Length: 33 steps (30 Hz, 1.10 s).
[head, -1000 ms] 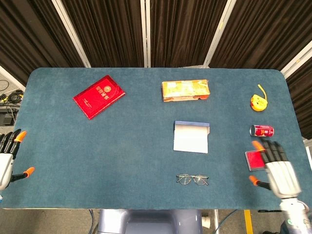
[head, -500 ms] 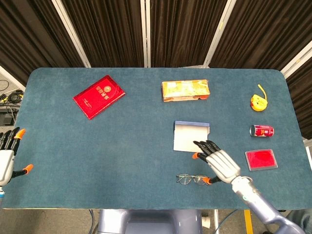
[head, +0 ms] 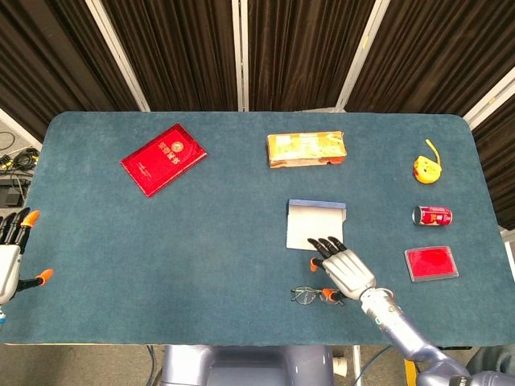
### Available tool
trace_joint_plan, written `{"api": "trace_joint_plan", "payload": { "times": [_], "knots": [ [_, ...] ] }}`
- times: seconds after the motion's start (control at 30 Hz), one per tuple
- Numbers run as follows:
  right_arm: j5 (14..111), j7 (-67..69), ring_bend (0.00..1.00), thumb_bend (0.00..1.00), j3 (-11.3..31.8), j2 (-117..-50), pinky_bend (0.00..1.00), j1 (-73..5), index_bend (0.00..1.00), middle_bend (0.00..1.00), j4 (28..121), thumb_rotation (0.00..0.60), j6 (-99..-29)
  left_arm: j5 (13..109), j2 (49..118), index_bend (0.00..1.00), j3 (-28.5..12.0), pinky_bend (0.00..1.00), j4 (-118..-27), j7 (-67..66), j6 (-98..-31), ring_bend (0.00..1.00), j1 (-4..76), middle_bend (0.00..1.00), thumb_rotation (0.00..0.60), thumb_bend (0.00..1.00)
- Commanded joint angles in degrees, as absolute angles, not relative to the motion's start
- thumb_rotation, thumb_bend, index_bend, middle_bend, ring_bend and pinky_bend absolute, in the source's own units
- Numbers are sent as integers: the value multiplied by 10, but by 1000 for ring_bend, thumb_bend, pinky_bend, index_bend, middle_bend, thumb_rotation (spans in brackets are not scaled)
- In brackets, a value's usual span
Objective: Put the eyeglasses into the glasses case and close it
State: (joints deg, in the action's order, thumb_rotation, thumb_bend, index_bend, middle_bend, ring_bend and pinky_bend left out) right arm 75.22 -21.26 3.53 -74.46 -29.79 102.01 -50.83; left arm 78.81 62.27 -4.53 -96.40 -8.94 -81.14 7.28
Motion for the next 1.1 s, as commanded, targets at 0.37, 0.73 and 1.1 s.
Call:
{"api": "trace_joint_plan", "payload": {
  "times": [0.37,0.73,1.1],
  "knots": [
    [713,-254,0,242,16,-774,0,-304,469,0,1010,600,-522,786,625,0,-47,0,-963,-87,-806,0,79,0,600,0],
    [695,-291,0,249,-2,-796,0,-306,491,0,1003,600,-535,785,624,0,-46,0,-963,-87,-807,0,78,0,600,0],
    [691,-300,0,259,-9,-813,0,-310,500,0,991,600,-541,783,625,0,-46,0,-963,-89,-805,0,80,0,600,0]
  ]
}}
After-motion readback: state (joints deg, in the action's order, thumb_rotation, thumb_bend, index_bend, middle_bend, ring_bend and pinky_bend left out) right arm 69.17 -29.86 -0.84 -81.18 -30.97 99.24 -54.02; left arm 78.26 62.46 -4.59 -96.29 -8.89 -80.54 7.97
